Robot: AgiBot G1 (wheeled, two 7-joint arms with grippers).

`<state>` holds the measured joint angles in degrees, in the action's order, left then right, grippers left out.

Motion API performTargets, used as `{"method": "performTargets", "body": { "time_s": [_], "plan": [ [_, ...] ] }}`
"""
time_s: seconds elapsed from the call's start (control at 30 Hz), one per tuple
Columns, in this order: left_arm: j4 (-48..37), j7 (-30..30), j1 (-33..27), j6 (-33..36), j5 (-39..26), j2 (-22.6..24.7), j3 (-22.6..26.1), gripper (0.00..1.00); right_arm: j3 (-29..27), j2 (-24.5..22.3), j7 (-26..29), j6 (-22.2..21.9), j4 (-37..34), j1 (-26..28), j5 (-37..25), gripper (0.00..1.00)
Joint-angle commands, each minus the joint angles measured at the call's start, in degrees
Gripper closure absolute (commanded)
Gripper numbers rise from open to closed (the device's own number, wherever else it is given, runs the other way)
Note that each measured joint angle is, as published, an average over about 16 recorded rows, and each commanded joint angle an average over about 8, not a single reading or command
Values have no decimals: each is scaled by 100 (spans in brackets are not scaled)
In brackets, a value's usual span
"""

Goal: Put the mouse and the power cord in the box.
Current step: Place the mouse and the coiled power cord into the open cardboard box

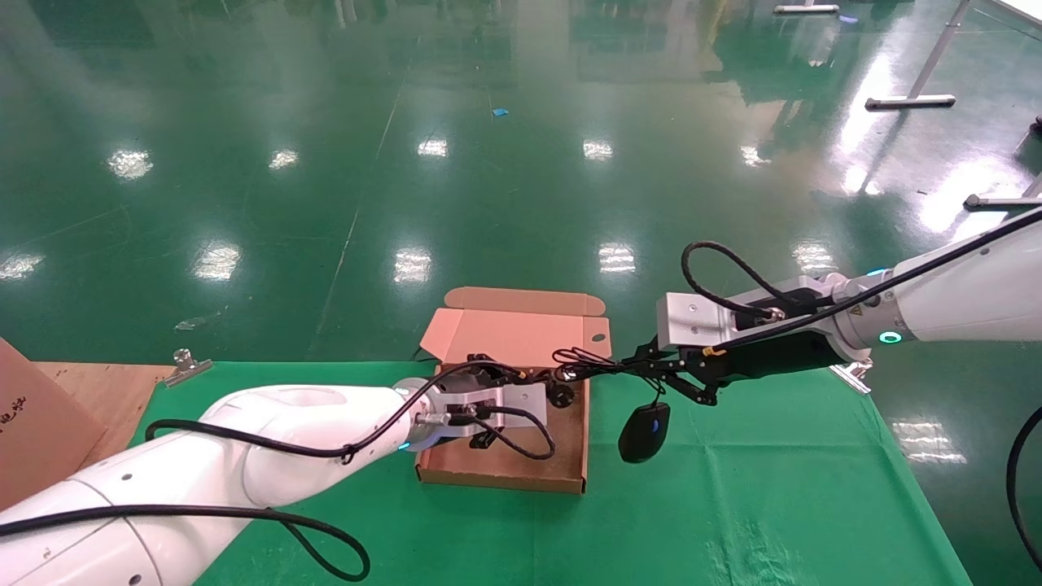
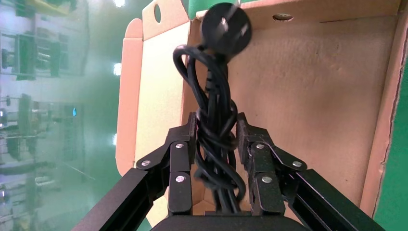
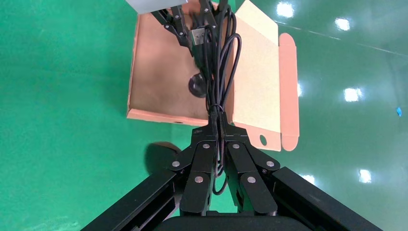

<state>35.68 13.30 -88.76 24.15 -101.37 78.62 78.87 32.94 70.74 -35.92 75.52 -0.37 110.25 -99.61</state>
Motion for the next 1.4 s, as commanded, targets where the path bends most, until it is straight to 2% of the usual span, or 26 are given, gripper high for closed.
{"method": "performTargets", "body": {
  "time_s": [0.03, 0.23, 0.4, 0.5, 0.67, 0.87, 1.13, 1.4],
  "plan": [
    [3, 33, -17, -27, 35, 0, 78, 0, -4, -1, 5, 1, 2, -7, 6, 100],
    [108, 125, -117, 11, 333, -30, 142, 0, -13, 35, 28, 82, 17, 12, 18, 100],
    [364, 26, -329, 360, 1105, -261, -171, 0, -9, 141, 79, 148, 42, 66, 13, 100],
    [595, -210, -399, 696, 1673, -619, -470, 0, -6, 245, 125, 179, 61, 109, 10, 100],
    [1102, -788, -306, 1278, 2541, -1470, -966, 0, -6, 491, 238, 155, 114, 153, 11, 100],
    [1421, -1407, -56, 1710, 3205, -2352, -1379, 0, 61, 742, 498, -79, 543, -50, -3, 100],
    [1280, -2081, 215, 2209, 3893, -3172, -1812, 0, 562, 828, 1381, -755, 1917, -847, 269, 100],
    [686, -2875, 337, 2726, 4465, -3521, -2201, 0, 1674, 833, 2166, -2228, 3231, -1673, 861, 100]
  ]
}}
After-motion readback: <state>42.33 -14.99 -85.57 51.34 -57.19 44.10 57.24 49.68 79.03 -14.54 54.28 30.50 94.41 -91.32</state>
